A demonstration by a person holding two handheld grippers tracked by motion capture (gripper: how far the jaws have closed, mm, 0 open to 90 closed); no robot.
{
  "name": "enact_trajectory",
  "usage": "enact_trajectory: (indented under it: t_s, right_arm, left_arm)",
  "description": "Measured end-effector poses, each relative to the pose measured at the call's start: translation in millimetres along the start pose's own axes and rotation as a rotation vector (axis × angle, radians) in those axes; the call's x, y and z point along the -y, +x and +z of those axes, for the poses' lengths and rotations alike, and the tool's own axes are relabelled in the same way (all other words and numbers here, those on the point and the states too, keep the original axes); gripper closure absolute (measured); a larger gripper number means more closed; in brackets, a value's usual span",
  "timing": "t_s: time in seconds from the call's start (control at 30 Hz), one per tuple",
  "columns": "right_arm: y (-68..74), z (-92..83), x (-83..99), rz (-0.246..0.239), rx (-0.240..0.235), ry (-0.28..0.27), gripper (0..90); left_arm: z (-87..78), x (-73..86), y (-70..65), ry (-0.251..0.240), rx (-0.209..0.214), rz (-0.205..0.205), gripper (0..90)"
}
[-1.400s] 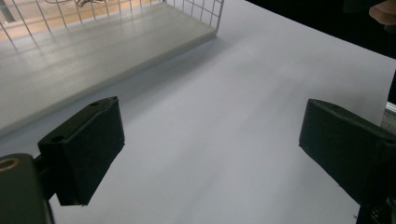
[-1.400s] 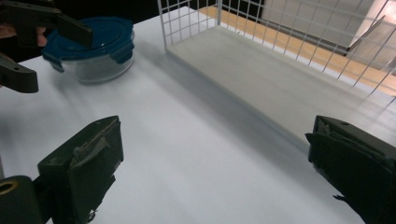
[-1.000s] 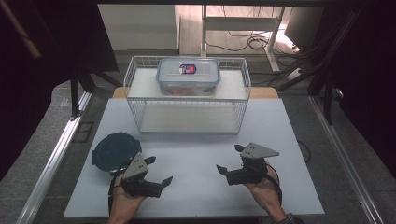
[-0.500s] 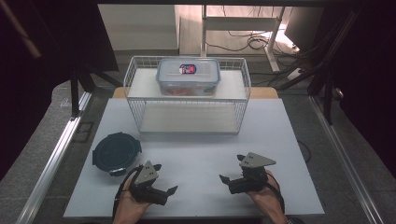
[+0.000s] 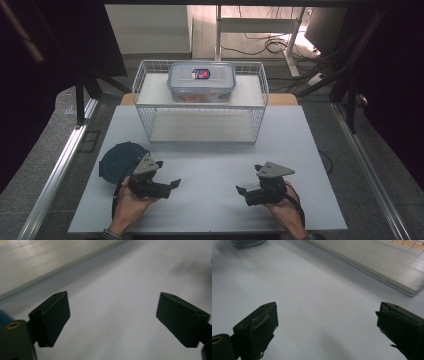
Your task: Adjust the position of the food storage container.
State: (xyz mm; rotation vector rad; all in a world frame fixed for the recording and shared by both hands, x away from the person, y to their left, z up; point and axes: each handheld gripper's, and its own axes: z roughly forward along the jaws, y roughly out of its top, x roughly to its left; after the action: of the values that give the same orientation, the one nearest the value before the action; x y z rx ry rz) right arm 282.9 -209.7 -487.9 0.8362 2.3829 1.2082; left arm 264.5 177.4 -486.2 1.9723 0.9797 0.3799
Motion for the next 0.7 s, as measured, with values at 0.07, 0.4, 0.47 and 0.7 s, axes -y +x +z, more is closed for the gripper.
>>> enact_trajectory:
  t_s: [0.07, 0.4, 0.47, 0.7]
  right_arm:
    - [-0.8, 0.5, 0.3, 0.004, 0.002, 0.003, 3.0]
    - [-1.0, 4.6, 1.7, 0.0, -0.006, 0.023, 3.6]
    - [-0.5, 5.3, 1.9, -0.003, -0.008, 0.033, 3.7]
    - [1.4, 7.8, 2.3, -0.011, -0.016, 0.045, 4.3]
  left_arm:
    - [-5.3, -3.1, 12.4, -0.005, -0.018, -0.021, 17.4]
    - [-25.4, -3.3, 74.5, -0.015, -0.112, -0.144, 53.8]
    - [-28.6, -2.4, 81.1, -0.016, -0.129, -0.152, 58.9]
    - [-37.5, 6.0, 108.6, -0.023, -0.191, -0.193, 77.5]
